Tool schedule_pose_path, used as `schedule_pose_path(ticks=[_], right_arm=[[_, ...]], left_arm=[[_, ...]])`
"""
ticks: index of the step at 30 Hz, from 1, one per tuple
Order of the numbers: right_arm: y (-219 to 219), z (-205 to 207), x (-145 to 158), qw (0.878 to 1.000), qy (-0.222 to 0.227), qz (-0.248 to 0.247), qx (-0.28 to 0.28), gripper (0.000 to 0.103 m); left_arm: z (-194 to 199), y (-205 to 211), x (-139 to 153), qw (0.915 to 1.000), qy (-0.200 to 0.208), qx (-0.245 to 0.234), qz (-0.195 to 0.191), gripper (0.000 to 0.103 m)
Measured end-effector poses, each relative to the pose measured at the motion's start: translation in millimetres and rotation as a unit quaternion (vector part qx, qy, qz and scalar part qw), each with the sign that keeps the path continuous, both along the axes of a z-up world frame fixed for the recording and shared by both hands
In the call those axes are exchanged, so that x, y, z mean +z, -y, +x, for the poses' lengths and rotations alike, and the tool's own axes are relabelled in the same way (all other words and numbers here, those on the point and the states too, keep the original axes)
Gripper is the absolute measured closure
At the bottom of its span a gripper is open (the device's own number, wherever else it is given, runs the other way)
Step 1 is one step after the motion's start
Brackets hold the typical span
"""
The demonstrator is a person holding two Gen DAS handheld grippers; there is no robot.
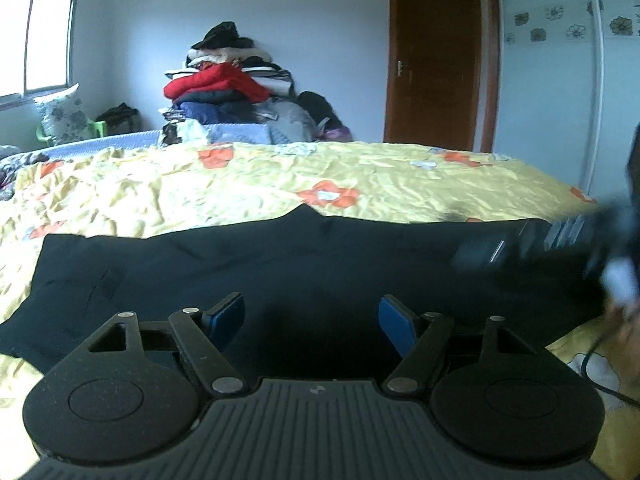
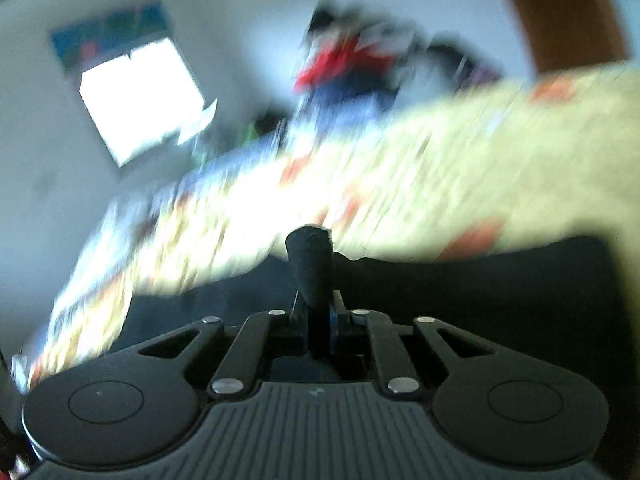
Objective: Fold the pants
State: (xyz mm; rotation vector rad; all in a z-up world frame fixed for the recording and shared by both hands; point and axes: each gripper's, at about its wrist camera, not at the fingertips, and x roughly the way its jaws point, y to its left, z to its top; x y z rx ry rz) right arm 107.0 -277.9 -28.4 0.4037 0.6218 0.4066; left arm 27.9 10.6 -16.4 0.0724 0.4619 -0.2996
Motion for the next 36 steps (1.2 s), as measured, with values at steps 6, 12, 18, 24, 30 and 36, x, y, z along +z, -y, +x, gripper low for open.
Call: schedule_pose_path(ticks=[6,12,18,24,30,36], right_arm=[[-11,-27,22,0.995,0.059,-0.046,0.058,0.053],[10,-38,28,0.988,0.053,-0.143,-0.016,0.029],[13,-56,4,0.987,0.021,-0.156,0.039,0.020],[77,-80,22,0.985,0.036,-0.139,-0.096,0.014],[113,-83,14,0.972,-0.012,-0.103,-0.209,0.002],[84,-65,-11,0.966,-0.060,-0.178,-0.180,0.000]], left_arm=[[4,-13,-1,0.9993,-0.013,0.033,-0.011,0.019],[17,-16,1,0.9954,-0.052,0.056,-0.057,0.018],[12,12,3,0.9990,-0.039,-0.005,0.019,0.015],[-6,33,0,0.9975,-0.003,-0.035,0.061,0.015],[0,53,17,0.9979,0.017,-0.051,0.036,0.012],[15,85,19,0.9953,0.022,-0.077,0.055,0.006]])
